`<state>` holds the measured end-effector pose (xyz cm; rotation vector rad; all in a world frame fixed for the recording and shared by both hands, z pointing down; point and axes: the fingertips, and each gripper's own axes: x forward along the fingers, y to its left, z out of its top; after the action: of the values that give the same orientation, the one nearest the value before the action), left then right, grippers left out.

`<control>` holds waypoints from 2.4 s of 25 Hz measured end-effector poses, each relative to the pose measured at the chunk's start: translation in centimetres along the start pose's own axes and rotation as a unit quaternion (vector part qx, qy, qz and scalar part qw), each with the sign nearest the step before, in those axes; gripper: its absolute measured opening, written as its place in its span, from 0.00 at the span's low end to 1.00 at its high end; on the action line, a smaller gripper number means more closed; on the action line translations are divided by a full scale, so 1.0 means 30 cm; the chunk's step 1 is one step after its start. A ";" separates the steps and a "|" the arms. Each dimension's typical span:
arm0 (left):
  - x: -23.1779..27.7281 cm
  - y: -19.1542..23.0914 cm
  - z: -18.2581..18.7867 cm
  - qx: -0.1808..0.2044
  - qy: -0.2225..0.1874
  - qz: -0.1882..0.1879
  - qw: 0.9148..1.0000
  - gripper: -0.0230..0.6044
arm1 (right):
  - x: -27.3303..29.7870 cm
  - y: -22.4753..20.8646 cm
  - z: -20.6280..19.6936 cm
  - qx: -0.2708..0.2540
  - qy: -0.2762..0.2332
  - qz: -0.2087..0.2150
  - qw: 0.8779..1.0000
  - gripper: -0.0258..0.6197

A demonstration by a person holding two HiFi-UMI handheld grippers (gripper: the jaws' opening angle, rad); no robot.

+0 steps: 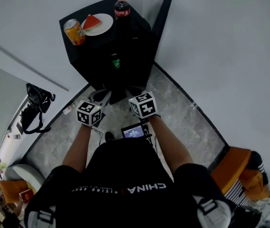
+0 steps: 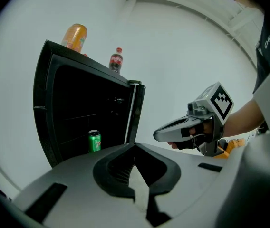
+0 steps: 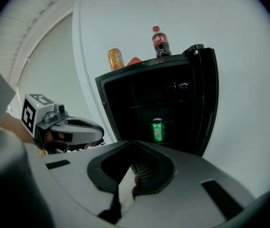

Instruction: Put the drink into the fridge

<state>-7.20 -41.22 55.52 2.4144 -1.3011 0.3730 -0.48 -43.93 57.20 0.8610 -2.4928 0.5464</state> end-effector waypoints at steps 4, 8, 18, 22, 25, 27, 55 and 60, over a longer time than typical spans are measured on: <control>0.003 -0.056 -0.039 -0.017 0.007 0.015 1.000 0.06 | -0.038 -0.023 -0.038 -0.012 0.009 0.017 1.000 0.06; -0.022 -0.113 -0.087 -0.024 0.012 0.021 0.999 0.06 | -0.082 -0.026 -0.065 -0.013 0.007 0.015 1.000 0.06; -0.189 -0.205 -0.161 -0.006 -0.006 -0.011 1.000 0.06 | -0.194 0.062 -0.135 0.023 -0.015 -0.031 0.999 0.06; -0.317 -0.228 -0.231 -0.006 -0.007 -0.013 1.000 0.06 | -0.230 0.172 -0.181 0.026 -0.018 -0.044 0.999 0.06; -0.400 -0.260 -0.279 -0.004 -0.010 -0.022 1.000 0.06 | -0.266 0.259 -0.227 0.029 -0.020 -0.053 0.998 0.06; -0.455 -0.293 -0.312 -0.003 -0.012 -0.026 1.000 0.06 | -0.303 0.320 -0.266 0.029 -0.021 -0.057 0.998 0.06; -0.622 -0.714 -0.518 -0.027 -0.010 -0.029 0.999 0.06 | -0.710 0.476 -0.649 0.024 0.010 -0.071 0.997 0.06; -0.588 -0.699 -0.492 -0.018 -0.005 -0.009 1.000 0.06 | -0.678 0.438 -0.587 0.017 0.001 -0.057 0.998 0.06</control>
<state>0.13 -11.03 57.61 2.4000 -1.2795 0.3302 10.23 -15.98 58.16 1.0082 -2.4202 0.5517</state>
